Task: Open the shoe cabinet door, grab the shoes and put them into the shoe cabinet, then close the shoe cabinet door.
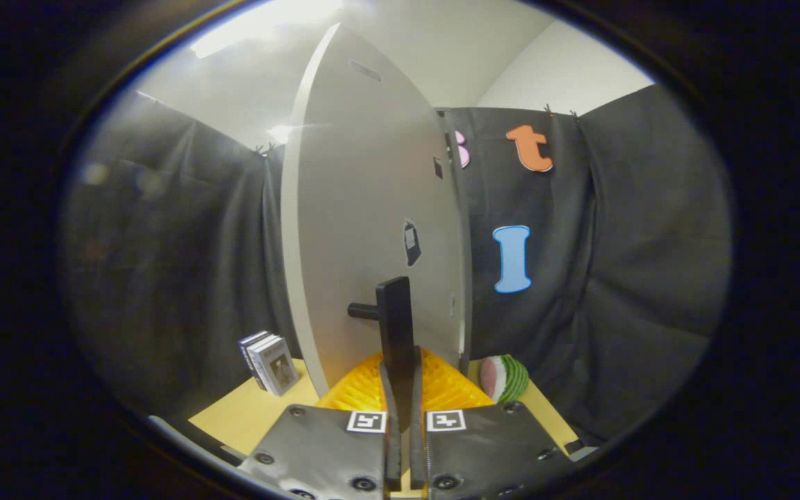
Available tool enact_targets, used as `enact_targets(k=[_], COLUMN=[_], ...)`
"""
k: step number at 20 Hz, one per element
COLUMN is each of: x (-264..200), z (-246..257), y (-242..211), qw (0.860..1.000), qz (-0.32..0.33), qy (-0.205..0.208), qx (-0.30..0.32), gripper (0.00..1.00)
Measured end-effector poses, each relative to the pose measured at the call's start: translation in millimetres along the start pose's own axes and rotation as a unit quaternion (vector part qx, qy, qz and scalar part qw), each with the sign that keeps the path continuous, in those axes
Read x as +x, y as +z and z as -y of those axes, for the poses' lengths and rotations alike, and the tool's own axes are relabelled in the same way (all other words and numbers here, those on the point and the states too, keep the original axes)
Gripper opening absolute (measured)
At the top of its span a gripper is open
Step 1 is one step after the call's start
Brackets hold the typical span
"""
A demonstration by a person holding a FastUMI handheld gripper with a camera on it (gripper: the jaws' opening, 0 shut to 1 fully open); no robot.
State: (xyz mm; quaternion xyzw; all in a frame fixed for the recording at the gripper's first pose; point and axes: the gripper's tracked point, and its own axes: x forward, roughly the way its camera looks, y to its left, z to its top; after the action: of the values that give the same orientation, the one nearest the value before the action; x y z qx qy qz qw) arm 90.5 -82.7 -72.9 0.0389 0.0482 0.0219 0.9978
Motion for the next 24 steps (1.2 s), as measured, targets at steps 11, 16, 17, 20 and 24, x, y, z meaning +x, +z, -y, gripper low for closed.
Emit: enact_targets(k=[11,16,17,20,24], x=[-13.7,-14.4,-13.9,-11.2,-14.7], z=[77.9,108.0,110.4,116.9,125.4], y=[5.0,6.7,7.3,7.3,8.1], qw=[0.998,0.998,0.998,0.998,0.999], qz=[0.011,0.011,0.010,0.009,0.003], qy=[-0.051,-0.058,-0.057,-0.053,-0.046], qx=[0.017,0.016,0.016,0.017,0.019], gripper=[0.05,0.03,0.02,0.02,0.02])
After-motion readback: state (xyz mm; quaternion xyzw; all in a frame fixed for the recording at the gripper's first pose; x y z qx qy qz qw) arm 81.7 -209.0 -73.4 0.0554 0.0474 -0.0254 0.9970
